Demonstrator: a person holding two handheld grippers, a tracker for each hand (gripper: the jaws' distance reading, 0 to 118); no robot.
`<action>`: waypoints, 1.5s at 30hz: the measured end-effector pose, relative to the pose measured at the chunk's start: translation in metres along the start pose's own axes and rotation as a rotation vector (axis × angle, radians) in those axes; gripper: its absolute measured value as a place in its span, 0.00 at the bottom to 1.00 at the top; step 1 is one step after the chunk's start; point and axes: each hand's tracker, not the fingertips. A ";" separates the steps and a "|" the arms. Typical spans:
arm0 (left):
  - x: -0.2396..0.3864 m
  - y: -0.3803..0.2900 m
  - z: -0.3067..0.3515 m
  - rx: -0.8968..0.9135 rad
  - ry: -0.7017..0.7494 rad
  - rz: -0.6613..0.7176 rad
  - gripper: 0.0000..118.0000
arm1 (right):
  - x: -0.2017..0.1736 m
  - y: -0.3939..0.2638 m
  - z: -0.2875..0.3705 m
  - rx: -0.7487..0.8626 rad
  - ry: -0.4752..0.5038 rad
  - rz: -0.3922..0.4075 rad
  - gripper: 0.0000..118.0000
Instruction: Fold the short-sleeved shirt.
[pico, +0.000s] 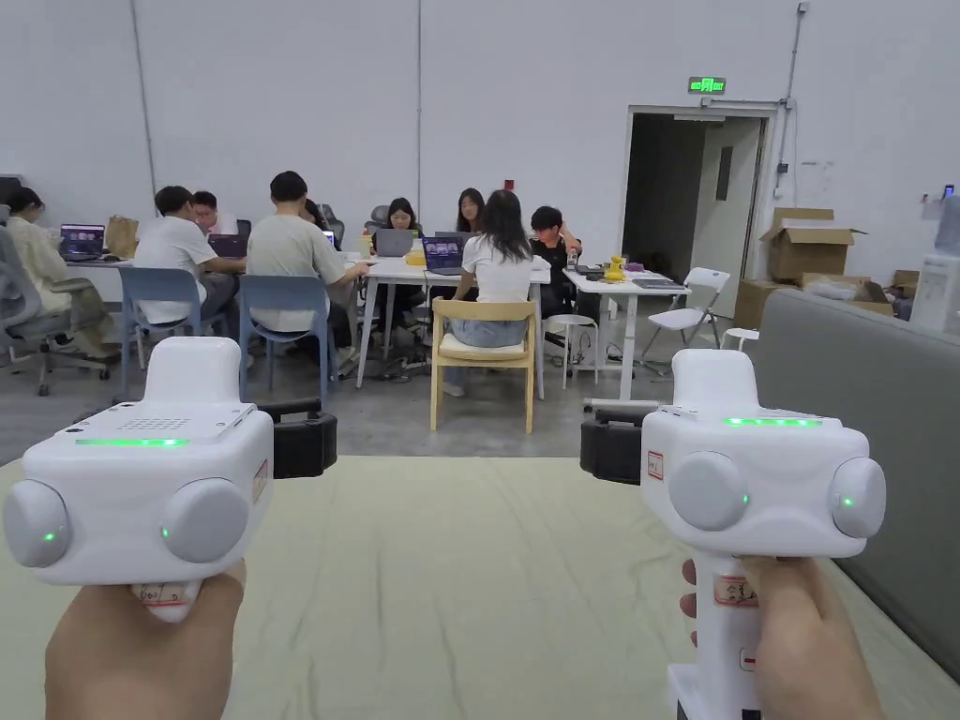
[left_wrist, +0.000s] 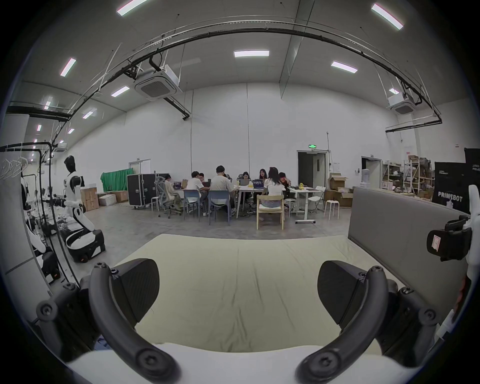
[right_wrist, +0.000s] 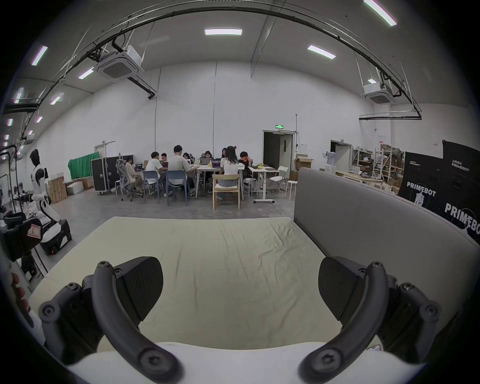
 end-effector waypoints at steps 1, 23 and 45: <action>0.000 0.000 0.000 -0.002 -0.002 0.001 1.00 | 0.000 0.000 -0.001 -0.004 0.003 -0.003 1.00; -0.002 -0.001 0.000 -0.020 0.000 0.001 1.00 | -0.003 0.000 -0.007 -0.007 0.009 -0.006 1.00; -0.003 -0.004 0.000 -0.023 -0.006 0.007 1.00 | -0.008 -0.003 0.000 -0.001 0.005 -0.020 1.00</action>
